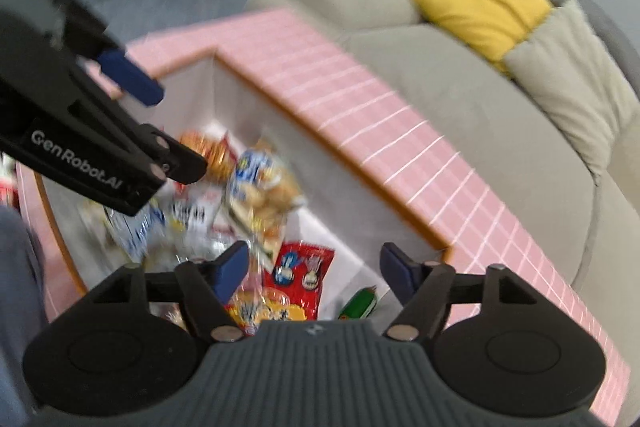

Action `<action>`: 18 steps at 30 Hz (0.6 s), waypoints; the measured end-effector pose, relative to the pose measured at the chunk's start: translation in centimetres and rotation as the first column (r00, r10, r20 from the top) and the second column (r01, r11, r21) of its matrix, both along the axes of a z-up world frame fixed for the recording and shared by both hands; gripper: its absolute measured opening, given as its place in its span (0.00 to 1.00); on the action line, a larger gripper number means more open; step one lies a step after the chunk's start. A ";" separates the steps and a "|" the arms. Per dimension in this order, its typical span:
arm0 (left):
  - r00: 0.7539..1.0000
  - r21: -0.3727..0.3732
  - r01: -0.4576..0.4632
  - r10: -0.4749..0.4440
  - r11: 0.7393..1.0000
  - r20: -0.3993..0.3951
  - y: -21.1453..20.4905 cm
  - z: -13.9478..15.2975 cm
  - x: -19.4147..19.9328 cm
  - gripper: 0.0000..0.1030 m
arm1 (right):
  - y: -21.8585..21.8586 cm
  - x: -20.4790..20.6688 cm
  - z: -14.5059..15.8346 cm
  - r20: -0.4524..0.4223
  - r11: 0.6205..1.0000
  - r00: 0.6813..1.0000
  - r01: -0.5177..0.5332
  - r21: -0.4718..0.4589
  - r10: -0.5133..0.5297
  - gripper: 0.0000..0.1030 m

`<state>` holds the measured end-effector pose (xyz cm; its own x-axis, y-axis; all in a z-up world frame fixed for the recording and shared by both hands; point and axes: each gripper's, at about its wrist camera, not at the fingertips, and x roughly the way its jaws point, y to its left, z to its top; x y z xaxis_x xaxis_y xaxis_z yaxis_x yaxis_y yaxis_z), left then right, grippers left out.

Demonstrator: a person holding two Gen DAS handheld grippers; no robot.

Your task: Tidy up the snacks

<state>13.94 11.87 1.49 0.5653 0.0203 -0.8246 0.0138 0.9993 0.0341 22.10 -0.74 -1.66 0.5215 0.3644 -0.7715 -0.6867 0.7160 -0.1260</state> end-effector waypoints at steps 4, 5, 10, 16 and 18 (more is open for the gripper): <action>0.988 0.002 -0.041 0.040 0.999 0.151 -0.8 3.4 -2.6 0.79 | -2.5 -2.0 3.4 0.045 0.988 0.994 0.090 0.126 -0.097 0.79; 0.981 0.005 -0.052 0.050 0.999 0.187 -1.1 4.1 -3.5 0.79 | -3.2 -2.7 4.2 0.056 0.981 0.991 0.110 0.158 -0.120 0.81; 0.936 0.042 -0.089 0.069 0.995 0.345 -3.1 7.0 -6.9 0.86 | -6.2 -6.4 7.3 0.090 0.935 0.969 0.193 0.296 -0.229 0.89; 0.886 0.099 -0.123 0.064 0.987 0.458 -6.2 7.5 -11.2 0.93 | -9.1 -11.4 8.9 0.101 0.873 0.930 0.289 0.392 -0.353 0.96; 0.884 0.093 -0.140 0.082 0.986 0.459 -6.7 7.2 -12.2 0.93 | -9.8 -13.1 8.8 0.109 0.858 0.916 0.315 0.406 -0.387 0.96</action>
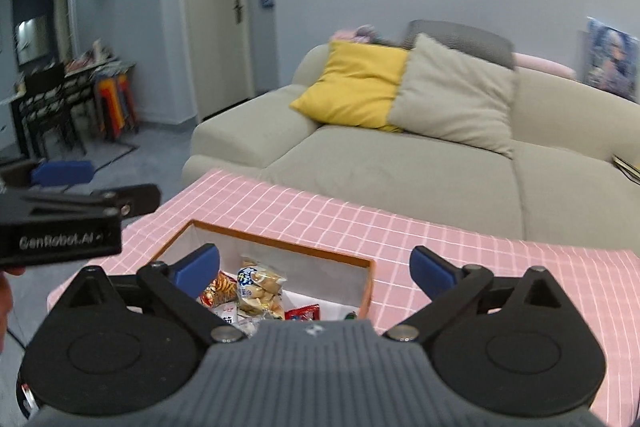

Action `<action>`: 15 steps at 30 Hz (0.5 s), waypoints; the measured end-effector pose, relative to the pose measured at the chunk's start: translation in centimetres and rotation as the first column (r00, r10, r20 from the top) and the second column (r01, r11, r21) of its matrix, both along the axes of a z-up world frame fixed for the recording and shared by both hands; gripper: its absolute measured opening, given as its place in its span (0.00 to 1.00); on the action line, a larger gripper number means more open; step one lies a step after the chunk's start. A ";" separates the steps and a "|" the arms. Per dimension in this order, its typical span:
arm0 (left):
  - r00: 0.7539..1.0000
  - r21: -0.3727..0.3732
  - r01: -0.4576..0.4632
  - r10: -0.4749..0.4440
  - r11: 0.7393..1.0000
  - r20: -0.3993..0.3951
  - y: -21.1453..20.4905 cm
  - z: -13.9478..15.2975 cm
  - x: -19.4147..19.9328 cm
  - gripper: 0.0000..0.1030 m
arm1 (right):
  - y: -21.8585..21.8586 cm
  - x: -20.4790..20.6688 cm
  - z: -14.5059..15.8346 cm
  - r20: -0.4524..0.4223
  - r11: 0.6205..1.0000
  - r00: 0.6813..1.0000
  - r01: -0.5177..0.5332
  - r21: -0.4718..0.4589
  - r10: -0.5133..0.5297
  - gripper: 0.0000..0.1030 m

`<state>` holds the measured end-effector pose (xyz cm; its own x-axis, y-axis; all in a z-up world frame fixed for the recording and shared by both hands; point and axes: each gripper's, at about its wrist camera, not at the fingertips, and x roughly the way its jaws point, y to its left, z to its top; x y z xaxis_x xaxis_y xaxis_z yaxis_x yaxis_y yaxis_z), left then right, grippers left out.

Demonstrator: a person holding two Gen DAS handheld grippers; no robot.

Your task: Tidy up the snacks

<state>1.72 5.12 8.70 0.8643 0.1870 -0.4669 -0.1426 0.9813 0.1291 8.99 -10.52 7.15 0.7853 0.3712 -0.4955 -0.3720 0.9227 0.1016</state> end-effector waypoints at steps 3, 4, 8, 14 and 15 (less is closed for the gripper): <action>1.000 -0.034 -0.006 0.006 0.999 -0.005 -0.3 -0.8 -1.2 0.93 | -0.8 -2.0 -0.4 0.010 0.999 0.999 0.042 0.007 -0.042 0.96; 1.000 -0.048 -0.012 0.012 0.999 -0.006 -0.2 -1.2 -1.3 0.93 | -1.0 -2.6 -0.8 0.011 0.998 0.998 0.054 0.008 -0.054 0.96; 0.998 -0.101 -0.022 0.016 0.995 -0.064 -0.2 -2.6 -2.4 0.93 | -1.5 -4.7 -2.5 -0.015 0.996 0.996 0.084 -0.012 -0.084 0.96; 0.988 -0.106 -0.032 0.015 0.994 -0.154 -0.8 -4.8 -3.2 0.93 | -2.3 -5.9 -4.7 -0.068 0.993 0.991 0.108 -0.051 -0.111 0.96; 0.986 -0.103 -0.035 0.018 0.994 -0.168 -0.9 -5.1 -3.4 0.93 | -2.4 -6.1 -4.8 -0.071 0.992 0.991 0.113 -0.051 -0.117 0.96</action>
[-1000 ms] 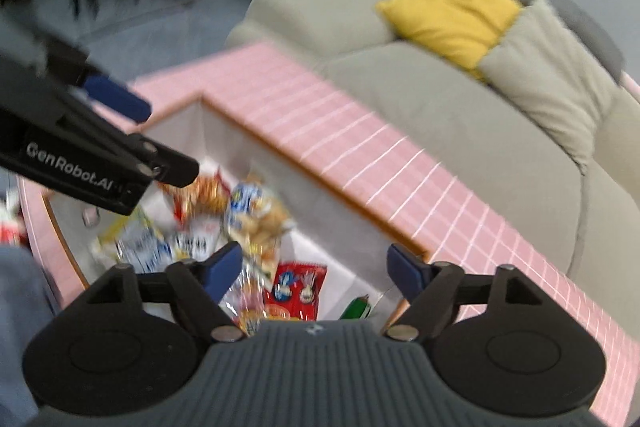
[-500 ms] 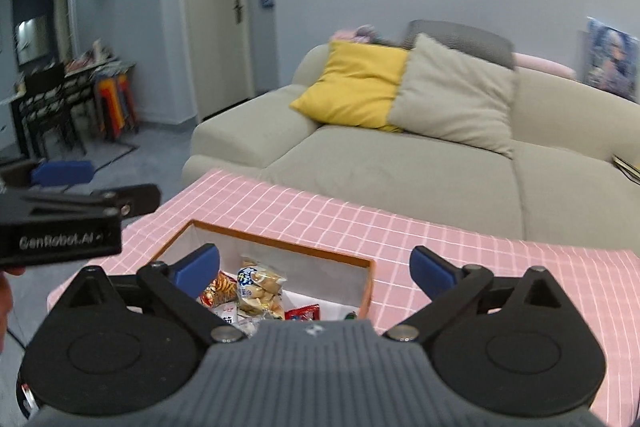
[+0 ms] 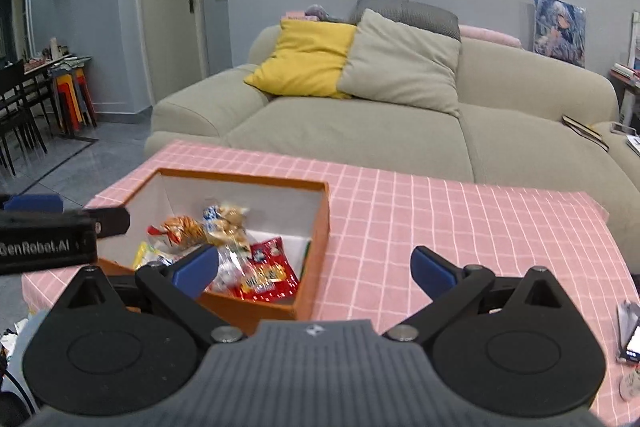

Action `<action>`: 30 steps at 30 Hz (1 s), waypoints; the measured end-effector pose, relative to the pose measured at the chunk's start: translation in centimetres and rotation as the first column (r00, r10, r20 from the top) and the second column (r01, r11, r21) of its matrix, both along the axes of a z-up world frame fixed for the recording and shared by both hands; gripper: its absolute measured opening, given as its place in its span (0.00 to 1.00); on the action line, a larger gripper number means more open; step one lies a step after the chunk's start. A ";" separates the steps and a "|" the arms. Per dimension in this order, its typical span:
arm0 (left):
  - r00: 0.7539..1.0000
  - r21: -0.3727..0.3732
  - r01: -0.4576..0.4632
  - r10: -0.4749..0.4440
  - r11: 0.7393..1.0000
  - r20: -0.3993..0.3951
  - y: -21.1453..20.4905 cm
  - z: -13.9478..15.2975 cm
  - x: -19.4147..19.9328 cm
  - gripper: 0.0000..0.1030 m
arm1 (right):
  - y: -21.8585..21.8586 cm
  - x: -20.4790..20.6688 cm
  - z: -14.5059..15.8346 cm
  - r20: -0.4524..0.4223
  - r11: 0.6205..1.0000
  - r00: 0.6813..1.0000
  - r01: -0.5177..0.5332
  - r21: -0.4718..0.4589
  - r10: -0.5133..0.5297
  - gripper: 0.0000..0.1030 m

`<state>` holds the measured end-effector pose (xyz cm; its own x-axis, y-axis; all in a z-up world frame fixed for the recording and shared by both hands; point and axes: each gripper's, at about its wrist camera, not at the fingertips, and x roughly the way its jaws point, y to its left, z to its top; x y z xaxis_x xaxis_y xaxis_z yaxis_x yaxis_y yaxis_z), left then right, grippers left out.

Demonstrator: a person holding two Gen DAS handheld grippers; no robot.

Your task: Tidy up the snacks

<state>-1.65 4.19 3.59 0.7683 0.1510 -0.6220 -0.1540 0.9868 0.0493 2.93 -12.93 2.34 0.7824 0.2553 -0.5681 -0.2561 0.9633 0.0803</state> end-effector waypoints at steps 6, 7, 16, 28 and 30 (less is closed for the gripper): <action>0.999 0.011 -0.003 0.003 1.000 -0.034 -0.5 -0.8 0.0 0.93 | 0.1 0.6 -0.9 -0.020 1.000 1.000 0.003 -0.001 -0.003 0.96; 0.999 0.009 -0.004 0.004 1.000 -0.037 -0.5 -0.9 -0.1 0.93 | 0.2 0.6 -1.0 -0.023 1.000 1.000 0.001 -0.003 -0.001 0.96; 0.999 0.000 -0.006 0.006 1.000 -0.043 -0.2 -1.0 -0.5 0.93 | 0.5 0.7 -1.3 -0.029 1.000 1.000 -0.010 -0.003 0.010 0.96; 0.999 -0.001 -0.011 0.011 1.000 -0.053 -0.2 -0.8 -0.4 0.93 | 0.5 0.6 -1.6 -0.033 1.000 0.999 -0.027 -0.005 0.026 0.96; 0.998 0.000 -0.011 0.011 1.000 -0.054 -0.2 -0.8 -0.4 0.93 | 0.6 0.7 -1.6 -0.037 1.000 0.999 -0.028 -0.004 0.028 0.96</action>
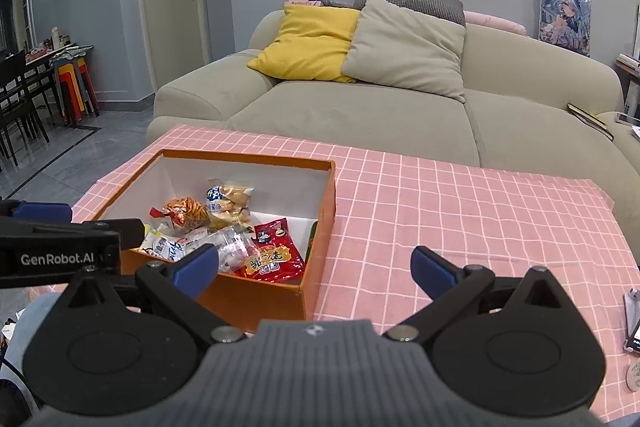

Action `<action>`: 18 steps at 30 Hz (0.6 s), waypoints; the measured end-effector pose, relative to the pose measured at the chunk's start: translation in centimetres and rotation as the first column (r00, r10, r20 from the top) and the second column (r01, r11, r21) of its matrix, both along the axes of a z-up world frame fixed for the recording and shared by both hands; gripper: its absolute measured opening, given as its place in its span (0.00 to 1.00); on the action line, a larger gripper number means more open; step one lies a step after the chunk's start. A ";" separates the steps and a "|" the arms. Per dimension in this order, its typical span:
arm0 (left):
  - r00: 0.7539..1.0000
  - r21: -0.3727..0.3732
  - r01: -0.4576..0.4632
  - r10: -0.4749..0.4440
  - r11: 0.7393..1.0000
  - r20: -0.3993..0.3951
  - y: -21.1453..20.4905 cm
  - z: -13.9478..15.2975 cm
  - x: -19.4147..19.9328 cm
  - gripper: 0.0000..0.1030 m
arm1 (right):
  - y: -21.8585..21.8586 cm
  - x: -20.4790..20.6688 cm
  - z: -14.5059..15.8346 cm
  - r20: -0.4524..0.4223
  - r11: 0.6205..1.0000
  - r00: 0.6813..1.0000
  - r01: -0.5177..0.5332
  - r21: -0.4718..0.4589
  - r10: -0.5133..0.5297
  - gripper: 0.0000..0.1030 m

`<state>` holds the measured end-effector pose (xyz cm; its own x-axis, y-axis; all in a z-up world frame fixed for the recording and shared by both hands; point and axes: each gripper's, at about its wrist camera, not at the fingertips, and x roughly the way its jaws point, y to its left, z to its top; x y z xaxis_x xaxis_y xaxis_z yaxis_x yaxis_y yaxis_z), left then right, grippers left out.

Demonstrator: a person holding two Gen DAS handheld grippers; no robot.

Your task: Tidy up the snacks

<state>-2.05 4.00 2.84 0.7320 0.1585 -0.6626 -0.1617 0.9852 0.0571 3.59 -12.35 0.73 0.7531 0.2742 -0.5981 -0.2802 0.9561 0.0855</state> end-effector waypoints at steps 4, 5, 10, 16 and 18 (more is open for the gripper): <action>1.000 0.000 0.000 0.000 1.000 -0.001 0.0 0.0 0.0 0.93 | 0.1 0.1 -0.1 -0.007 1.000 1.000 -0.002 0.002 0.002 0.96; 1.000 0.000 0.000 0.000 1.000 0.000 0.0 0.0 0.0 0.93 | 0.0 0.1 -0.1 -0.007 1.000 1.000 -0.002 0.002 0.002 0.96; 1.000 0.000 -0.002 0.002 1.000 0.000 0.0 0.0 0.0 0.93 | 0.0 0.2 -0.1 -0.008 1.000 1.000 -0.002 0.002 0.002 0.96; 1.000 0.001 -0.004 0.004 1.000 0.001 0.0 0.0 0.0 0.93 | 0.0 0.1 -0.1 -0.006 1.000 1.000 -0.003 0.002 0.003 0.96; 1.000 0.001 -0.006 0.006 1.000 0.000 0.1 0.0 -0.1 0.93 | 0.0 0.2 -0.1 -0.006 1.000 1.000 -0.005 0.000 0.005 0.96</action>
<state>-2.13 4.08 2.84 0.7313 0.1639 -0.6621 -0.1680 0.9841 0.0580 3.79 -12.33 0.59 0.7478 0.2783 -0.6027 -0.2848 0.9546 0.0874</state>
